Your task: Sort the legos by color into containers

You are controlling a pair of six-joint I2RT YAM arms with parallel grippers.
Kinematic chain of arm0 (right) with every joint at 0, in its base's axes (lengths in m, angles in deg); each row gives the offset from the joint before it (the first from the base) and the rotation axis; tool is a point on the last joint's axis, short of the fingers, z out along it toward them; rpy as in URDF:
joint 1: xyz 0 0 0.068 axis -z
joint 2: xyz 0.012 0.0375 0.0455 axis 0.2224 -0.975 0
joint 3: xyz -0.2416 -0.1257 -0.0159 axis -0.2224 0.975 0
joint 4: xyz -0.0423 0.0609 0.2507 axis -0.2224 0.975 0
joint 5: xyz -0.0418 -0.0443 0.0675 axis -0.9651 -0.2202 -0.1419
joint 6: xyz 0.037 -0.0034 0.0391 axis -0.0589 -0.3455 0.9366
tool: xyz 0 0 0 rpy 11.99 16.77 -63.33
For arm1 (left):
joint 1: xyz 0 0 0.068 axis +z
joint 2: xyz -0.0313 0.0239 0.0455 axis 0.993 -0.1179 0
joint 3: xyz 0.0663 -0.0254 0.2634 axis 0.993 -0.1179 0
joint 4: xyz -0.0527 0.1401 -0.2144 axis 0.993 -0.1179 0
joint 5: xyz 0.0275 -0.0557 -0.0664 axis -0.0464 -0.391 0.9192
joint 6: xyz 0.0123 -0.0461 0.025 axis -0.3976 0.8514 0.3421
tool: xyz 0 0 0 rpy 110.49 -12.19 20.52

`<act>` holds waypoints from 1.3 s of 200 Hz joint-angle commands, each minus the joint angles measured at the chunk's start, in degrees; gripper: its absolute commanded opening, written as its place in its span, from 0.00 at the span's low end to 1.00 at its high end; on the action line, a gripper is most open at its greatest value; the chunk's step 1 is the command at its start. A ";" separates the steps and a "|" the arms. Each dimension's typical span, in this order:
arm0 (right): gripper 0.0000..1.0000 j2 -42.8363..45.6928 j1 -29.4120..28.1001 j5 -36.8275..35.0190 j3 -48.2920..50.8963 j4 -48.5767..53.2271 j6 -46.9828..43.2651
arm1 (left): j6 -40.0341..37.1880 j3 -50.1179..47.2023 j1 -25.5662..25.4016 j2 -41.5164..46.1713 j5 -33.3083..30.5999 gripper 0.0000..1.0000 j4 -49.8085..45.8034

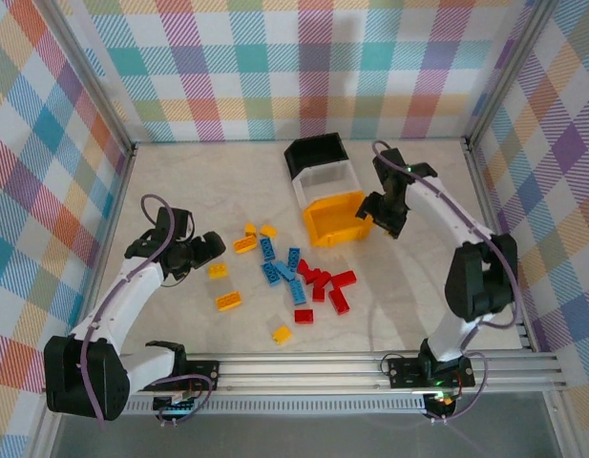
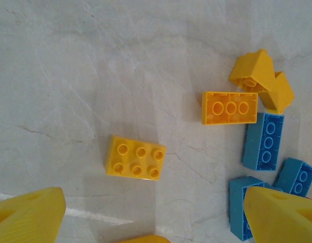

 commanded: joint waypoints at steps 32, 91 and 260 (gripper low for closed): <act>0.68 0.51 -2.76 6.05 4.03 -5.38 29.96 | 0.71 0.27 -0.47 1.39 0.85 0.91 0.41; 0.67 -5.86 -3.65 6.40 3.02 -10.50 33.66 | 0.28 -0.19 -0.45 4.10 -0.02 0.92 -1.86; 0.08 -13.02 0.25 2.20 -1.06 -7.21 16.93 | -0.26 -0.15 -0.43 2.77 -0.47 0.92 -2.36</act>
